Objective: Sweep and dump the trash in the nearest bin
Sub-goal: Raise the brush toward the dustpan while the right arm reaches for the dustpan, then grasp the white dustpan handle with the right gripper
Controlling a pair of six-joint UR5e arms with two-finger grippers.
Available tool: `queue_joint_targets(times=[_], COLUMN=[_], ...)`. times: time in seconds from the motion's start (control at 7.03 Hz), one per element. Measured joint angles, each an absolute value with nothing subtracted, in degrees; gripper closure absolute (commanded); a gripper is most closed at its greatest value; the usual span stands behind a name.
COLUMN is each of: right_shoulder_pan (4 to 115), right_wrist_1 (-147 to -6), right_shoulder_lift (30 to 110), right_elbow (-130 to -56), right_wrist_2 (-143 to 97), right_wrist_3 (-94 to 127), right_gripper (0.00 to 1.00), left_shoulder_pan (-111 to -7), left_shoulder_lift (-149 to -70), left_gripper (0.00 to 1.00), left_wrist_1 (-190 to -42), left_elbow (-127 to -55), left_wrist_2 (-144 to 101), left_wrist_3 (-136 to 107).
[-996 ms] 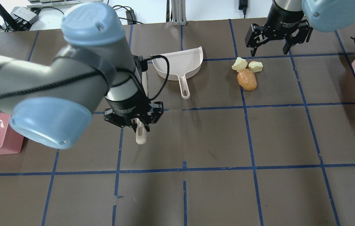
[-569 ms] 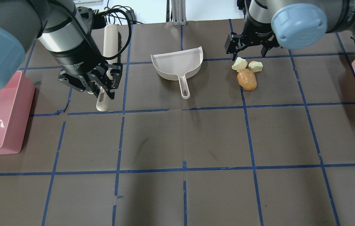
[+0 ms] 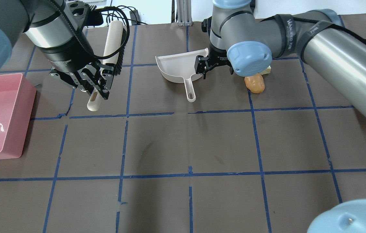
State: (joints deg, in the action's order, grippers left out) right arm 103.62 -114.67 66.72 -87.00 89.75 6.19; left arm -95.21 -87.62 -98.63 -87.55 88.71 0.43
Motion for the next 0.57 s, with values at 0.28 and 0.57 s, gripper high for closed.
queue_joint_targets(times=[0.28,0.57], right_shoulder_pan=[106.66,107.82], right_wrist_1=[-118.44,-121.4], right_shoulder_lift=[63.58,61.38], right_elbow=[-87.07,-87.1], right_wrist_2=[87.71,87.05], right_wrist_3=[12.7,14.68], right_gripper=[0.01,0.03], left_shoulder_pan=[-95.2,-95.21], left_shoulder_lift=[-87.56,-87.54], left_gripper=[1.0,1.0], left_wrist_1=[-98.59,-98.48], left_elbow=[-87.66,-87.64], left_wrist_2=[88.76,88.77], left_wrist_3=[0.75,0.79])
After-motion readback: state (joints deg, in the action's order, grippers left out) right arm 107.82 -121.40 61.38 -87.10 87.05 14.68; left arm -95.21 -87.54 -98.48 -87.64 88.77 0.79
